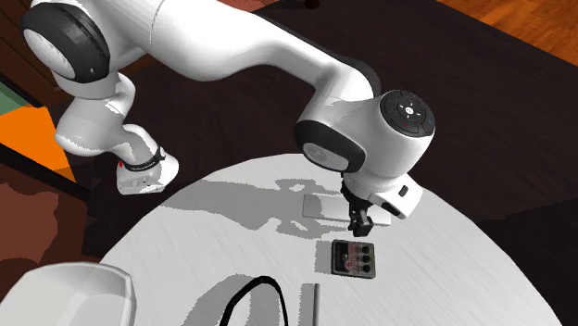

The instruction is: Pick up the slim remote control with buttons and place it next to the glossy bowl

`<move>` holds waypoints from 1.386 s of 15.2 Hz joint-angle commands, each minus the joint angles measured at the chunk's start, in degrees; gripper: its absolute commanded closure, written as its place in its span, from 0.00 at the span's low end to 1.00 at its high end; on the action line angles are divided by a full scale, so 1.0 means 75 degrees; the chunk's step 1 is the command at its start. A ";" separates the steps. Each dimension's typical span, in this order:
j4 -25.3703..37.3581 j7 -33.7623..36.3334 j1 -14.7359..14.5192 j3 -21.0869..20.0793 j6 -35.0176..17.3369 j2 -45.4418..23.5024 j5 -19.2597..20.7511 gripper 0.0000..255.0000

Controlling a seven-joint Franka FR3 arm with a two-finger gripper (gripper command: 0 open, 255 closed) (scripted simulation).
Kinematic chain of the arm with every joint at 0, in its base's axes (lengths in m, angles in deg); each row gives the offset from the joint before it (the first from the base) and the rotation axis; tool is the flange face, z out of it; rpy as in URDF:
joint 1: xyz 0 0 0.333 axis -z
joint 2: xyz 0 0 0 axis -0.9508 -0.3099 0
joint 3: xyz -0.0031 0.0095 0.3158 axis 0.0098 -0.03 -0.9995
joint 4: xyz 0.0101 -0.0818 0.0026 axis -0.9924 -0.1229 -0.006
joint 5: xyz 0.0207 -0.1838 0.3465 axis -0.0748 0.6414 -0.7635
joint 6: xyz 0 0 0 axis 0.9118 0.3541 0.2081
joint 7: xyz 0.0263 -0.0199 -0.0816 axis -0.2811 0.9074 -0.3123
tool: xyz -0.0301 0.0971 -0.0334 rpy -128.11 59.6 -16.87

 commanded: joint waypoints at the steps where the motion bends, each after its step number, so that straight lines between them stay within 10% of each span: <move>1: 0.0000 0.0000 0.0000 0.0000 0.0000 0.0000 0.0000 1.00; 21: 0.0882 0.0062 0.0040 0.0050 0.1040 0.0172 0.0084 1.00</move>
